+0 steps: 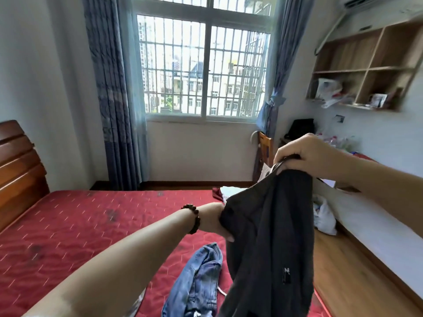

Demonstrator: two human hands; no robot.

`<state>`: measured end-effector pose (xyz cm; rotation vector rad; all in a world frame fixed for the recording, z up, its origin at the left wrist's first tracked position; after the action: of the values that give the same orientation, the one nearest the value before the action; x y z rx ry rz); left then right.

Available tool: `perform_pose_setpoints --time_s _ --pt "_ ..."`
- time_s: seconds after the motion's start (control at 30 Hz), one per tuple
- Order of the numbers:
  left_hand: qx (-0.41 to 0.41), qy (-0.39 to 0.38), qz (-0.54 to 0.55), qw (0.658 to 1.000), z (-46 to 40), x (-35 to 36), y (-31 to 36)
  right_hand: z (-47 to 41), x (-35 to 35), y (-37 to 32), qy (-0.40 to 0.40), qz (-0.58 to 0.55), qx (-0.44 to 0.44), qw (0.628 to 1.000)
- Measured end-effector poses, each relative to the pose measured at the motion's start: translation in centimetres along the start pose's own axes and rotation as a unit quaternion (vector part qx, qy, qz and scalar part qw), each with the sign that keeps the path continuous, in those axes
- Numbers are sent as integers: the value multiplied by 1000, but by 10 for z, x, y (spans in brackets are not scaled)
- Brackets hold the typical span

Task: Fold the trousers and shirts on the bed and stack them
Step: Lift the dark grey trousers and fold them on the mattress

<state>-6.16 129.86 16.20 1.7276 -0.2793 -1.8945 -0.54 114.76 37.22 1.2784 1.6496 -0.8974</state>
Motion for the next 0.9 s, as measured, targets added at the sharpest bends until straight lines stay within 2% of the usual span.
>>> perform_pose_setpoints --time_s 0.23,0.37,0.43,0.5,0.63,0.7,0.8,0.83,0.87,0.9 --pt "-47 -30 -209 976 14 13 -29 12 -38 26 39 57 26 997" --pt "-82 17 -244 966 23 -19 -57 25 -59 49 54 97 60 992" --pt "-81 68 -258 960 30 -52 -62 28 -55 58 30 120 70 990" --pt "-77 152 -267 949 41 -97 -64 30 -50 65 -1 152 68 986" --pt "-89 314 -307 894 70 -198 -56 26 -40 81 -73 184 40 979" --pt "-68 386 -303 869 88 -248 -34 14 -53 87 -46 234 17 971" --pt "33 524 -298 797 119 -307 6 2 -88 94 90 296 8 951" --pt "56 542 -303 782 125 -315 12 1 -91 96 116 297 19 948" --pt "61 531 -320 782 126 -316 13 -1 -86 98 106 303 28 947" --pt "52 499 -340 795 122 -311 8 -5 -73 103 53 308 38 949"
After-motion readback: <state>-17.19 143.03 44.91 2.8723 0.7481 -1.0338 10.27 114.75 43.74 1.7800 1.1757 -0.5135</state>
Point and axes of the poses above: each hand's wrist, its own z-axis away from the middle knuckle, its own x-axis out of the palm, y = z × x, the point moved 7 cm from there along -z, towards the middle knuckle, and after that the axes turned 11 degrees about -x, right-handed, at the moved point
